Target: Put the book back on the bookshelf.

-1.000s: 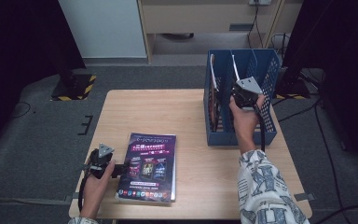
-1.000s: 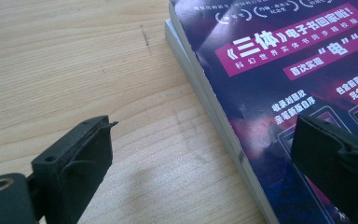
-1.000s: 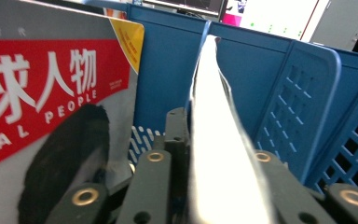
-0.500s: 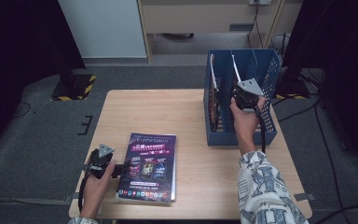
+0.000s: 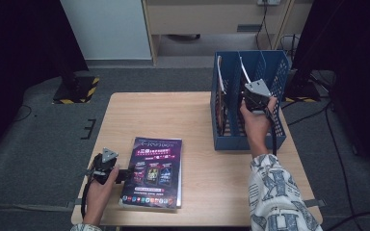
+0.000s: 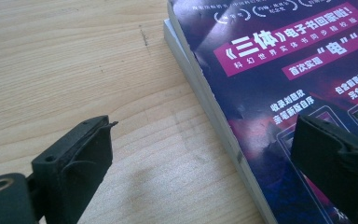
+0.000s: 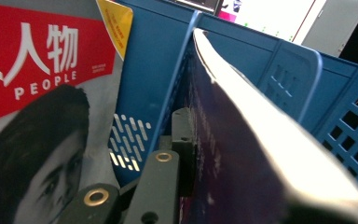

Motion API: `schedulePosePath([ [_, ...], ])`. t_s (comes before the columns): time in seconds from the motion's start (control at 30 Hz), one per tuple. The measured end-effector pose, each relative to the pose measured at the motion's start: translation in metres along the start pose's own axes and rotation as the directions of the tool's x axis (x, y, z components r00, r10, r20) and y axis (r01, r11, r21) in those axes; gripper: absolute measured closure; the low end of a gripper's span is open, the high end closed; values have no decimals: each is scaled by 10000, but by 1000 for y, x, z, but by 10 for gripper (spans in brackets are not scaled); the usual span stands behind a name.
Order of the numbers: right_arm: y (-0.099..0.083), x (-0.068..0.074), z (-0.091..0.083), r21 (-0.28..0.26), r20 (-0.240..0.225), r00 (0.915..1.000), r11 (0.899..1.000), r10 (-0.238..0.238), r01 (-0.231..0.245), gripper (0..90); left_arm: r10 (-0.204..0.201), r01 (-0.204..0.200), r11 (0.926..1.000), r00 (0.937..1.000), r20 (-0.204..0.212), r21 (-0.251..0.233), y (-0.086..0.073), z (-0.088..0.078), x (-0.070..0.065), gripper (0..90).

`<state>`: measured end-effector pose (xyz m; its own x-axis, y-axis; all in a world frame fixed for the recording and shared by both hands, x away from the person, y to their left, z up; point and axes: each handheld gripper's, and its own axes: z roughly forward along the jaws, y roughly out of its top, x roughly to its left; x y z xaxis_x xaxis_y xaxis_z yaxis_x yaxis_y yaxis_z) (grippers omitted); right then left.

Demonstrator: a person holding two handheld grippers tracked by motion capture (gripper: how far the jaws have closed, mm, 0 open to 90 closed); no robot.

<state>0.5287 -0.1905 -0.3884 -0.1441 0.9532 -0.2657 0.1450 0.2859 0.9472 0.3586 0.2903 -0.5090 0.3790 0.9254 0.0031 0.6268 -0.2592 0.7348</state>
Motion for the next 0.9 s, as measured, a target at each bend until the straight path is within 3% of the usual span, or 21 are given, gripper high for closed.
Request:
schedulePosePath([
  [0.17, 0, 6, -1, -93, -212, 9990, 9992, 393, -395, 803, 6, -6, 10000, 10000, -3, -8, 0, 0, 0, 49],
  [0.4, 0, 2, -3, -253, -474, 9947, 9954, 908, -921, 695, 10, -10, 10000, 10000, 5, -8, 0, 0, 0, 49],
  [0.9, -5, -3, -9, -261, -671, 9871, 9887, 1453, -1473, 477, 7, -7, 10000, 10000, -10, -12, 0, 0, 0, 49],
])
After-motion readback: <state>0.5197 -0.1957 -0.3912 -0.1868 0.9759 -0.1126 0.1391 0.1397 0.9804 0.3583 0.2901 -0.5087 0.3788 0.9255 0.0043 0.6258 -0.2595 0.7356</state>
